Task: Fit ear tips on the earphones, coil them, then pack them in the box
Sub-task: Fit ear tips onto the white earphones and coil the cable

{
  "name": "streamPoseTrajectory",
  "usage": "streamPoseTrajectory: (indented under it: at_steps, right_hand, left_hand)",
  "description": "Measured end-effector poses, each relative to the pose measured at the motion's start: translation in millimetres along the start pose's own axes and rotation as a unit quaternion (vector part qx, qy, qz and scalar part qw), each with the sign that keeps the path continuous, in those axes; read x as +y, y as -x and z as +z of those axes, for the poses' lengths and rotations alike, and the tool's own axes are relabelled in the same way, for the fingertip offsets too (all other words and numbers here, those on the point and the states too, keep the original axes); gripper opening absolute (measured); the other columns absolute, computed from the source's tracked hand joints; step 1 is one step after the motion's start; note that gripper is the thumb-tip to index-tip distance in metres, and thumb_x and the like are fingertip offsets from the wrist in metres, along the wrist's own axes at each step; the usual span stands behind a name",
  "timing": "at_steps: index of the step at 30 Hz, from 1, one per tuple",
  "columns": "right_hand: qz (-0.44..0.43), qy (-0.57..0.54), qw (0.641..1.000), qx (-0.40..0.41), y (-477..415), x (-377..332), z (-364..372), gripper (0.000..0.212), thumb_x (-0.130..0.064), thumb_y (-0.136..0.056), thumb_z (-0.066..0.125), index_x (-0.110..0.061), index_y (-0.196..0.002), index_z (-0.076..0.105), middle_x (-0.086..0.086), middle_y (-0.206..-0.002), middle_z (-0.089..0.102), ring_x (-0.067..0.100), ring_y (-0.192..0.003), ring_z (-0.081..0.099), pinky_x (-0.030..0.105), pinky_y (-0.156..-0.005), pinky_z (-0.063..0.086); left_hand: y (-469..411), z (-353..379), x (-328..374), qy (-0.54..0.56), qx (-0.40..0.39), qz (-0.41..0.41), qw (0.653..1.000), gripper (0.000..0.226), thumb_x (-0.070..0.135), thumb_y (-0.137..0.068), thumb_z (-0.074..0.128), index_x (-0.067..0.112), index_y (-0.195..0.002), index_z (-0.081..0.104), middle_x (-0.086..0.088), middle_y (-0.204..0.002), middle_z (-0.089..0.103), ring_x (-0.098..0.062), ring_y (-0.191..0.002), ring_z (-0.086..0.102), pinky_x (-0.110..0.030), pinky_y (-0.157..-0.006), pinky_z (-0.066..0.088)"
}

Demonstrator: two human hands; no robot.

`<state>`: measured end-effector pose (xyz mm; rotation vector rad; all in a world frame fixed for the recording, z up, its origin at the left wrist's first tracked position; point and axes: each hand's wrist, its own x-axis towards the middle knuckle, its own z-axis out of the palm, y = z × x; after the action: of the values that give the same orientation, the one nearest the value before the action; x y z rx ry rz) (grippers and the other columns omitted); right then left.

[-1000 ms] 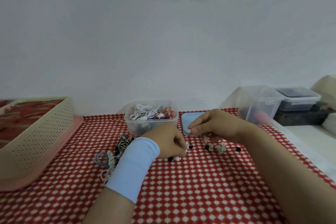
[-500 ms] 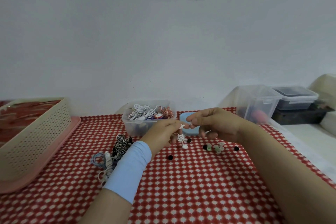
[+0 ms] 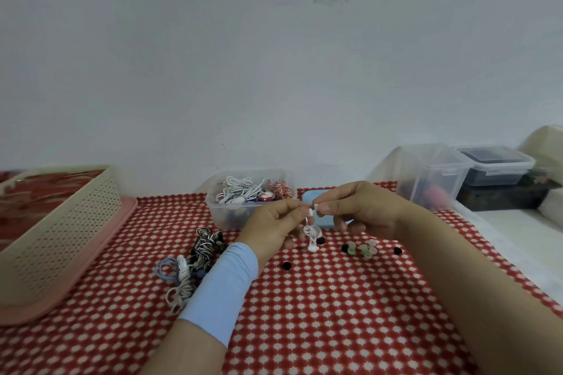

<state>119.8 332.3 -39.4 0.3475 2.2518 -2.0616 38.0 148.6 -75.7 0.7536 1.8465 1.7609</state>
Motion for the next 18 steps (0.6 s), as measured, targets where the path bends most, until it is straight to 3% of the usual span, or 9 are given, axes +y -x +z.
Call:
streamPoseTrajectory:
  at_steps: [8, 14, 18]
  right_hand:
    - [0.002, -0.006, 1.0, -0.02, 2.0, -0.5, 1.4, 0.029, -0.016, -0.078, 0.075, -0.001, -0.103, 0.079, 0.013, -0.093, 0.072, 0.014, -0.058, 0.054, 0.017, -0.039, 0.033]
    - [0.006, -0.022, 1.0, -0.015, 0.9, 0.4, 5.4, 0.021, -0.011, -0.086, 0.072, -0.004, -0.104, 0.078, 0.011, -0.098, 0.073, 0.013, -0.058, 0.054, 0.017, -0.039, 0.031]
    - [0.011, -0.031, 0.999, -0.013, -1.4, 1.9, 7.4, 0.025, -0.016, -0.079, 0.075, -0.006, -0.101, 0.079, 0.011, -0.102, 0.074, 0.014, -0.059, 0.055, 0.017, -0.038, 0.031]
  left_hand:
    - [-1.2, -1.0, -3.8, 0.058, -0.009, 0.004, 0.998, 0.021, 0.017, -0.096, 0.058, 0.002, -0.101, 0.073, -0.009, -0.076, 0.063, -0.015, -0.057, 0.048, -0.02, -0.051, 0.045]
    - [-2.1, -1.7, -3.8, 0.055, 0.007, -0.005, 0.998, 0.019, 0.018, -0.096, 0.06, 0.008, -0.092, 0.076, -0.005, -0.074, 0.067, -0.016, -0.063, 0.054, -0.024, -0.058, 0.046]
    - [-2.0, -1.8, -3.4, 0.054, 0.007, -0.001, 0.998, 0.019, 0.017, -0.095, 0.061, 0.008, -0.089, 0.077, -0.007, -0.074, 0.068, -0.019, -0.064, 0.055, -0.025, -0.056, 0.047]
